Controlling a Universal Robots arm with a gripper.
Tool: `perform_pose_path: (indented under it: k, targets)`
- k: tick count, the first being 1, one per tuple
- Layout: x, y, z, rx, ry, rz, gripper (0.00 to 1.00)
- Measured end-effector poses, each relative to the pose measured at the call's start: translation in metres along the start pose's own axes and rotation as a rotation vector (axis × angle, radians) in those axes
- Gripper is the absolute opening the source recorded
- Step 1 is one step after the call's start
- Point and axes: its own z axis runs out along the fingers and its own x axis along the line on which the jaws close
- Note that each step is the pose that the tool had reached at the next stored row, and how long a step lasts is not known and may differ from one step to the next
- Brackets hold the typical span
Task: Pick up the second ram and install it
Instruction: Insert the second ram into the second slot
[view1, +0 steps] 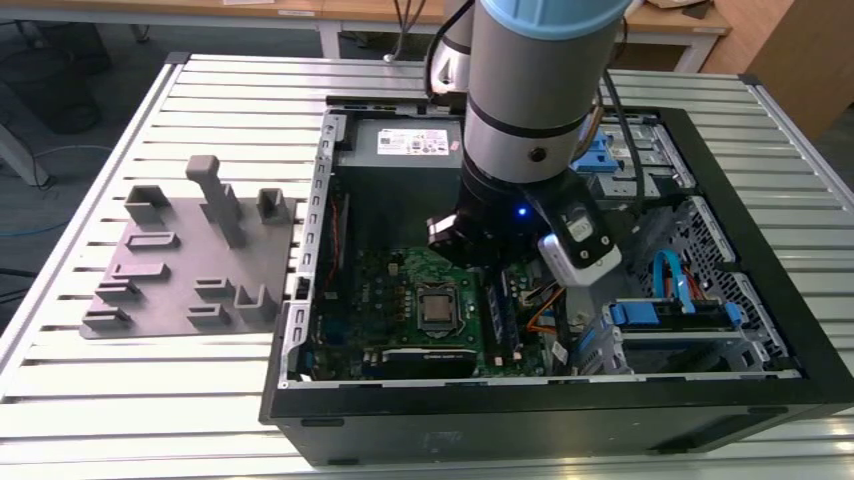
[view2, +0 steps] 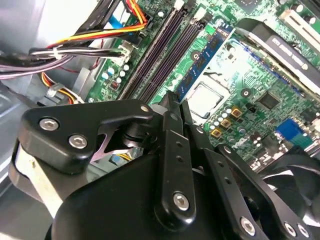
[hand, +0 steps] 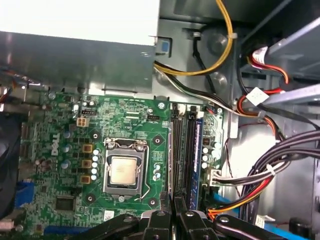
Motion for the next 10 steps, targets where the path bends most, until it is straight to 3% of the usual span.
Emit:
perform_pose_path:
  k: [6, 8, 10]
  targets:
    - [0.0, 0.0, 0.0002, 0.0078, -0.0003, 0.067, 0.14]
    - [0.0001, 0.0, 0.0003, 0.0086, 0.0124, 0.077, 0.14]
    - [-0.0002, 0.0, 0.001, 0.0083, 0.0436, 0.08, 0.14]
